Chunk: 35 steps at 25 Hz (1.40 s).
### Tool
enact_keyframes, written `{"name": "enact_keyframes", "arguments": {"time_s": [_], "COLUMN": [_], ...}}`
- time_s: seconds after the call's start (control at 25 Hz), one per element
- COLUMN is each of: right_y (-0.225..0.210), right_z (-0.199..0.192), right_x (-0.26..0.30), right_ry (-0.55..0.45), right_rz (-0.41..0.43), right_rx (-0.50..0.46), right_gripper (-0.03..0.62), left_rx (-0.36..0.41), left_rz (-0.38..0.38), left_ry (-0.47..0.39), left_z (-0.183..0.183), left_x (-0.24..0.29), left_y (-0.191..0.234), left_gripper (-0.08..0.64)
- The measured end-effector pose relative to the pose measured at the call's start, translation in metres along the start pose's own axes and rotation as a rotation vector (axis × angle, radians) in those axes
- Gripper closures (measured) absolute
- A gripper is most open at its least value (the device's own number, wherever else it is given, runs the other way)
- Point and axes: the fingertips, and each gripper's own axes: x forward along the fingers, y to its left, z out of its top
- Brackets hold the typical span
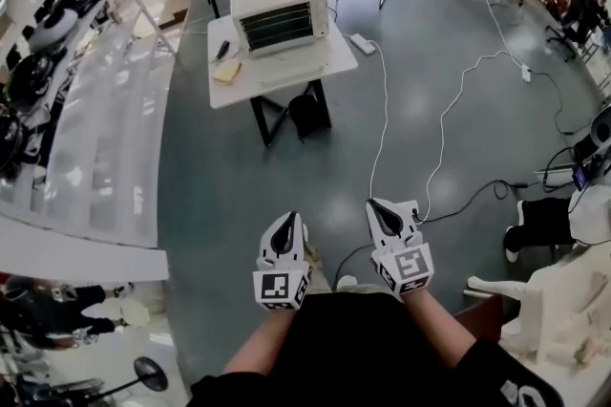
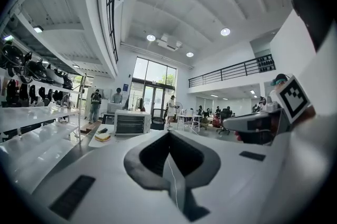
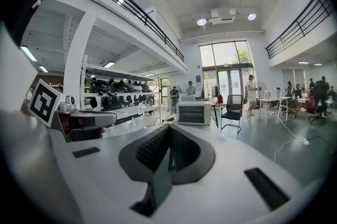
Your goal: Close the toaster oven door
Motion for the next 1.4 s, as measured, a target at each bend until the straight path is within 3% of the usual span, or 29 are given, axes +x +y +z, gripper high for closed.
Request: {"name": "enact_keyframes", "arguments": {"time_s": [0.36, 0.6, 0.8, 1.08, 1.4], "right_y": [-0.027, -0.048, -0.058, -0.036, -0.026], "right_z": [0.012, 0.023, 0.025, 0.047, 0.065], "right_x": [0.099, 0.173, 0.232, 0.318, 0.404], "right_ry": [0.031, 0.056, 0.103, 0.136, 0.13], "right_rz": [0.016, -0.014, -0.01, 0.043, -0.001], "right_rx": [0.004, 0.023, 0.03, -0.001, -0.066], "right_gripper": [0.571, 0.571, 0.571, 0.571, 0.571], "left_rx": [-0.019, 0.0, -0.015, -0.043, -0.052], "left_rz": [0.007, 0.053, 0.037, 0.054, 0.064], "left_ry": [0.017, 0.054, 0.07, 0.074, 0.032], "left_z": [0.006, 0.016, 0.021, 0.03, 0.043], "left_x": [0.078, 0.136, 0.183, 0.226, 0.263], "left_y": [0.057, 0.121, 0.164, 0.24, 0.335], "left_gripper": [0.541, 0.541, 0.541, 0.541, 0.541]}}
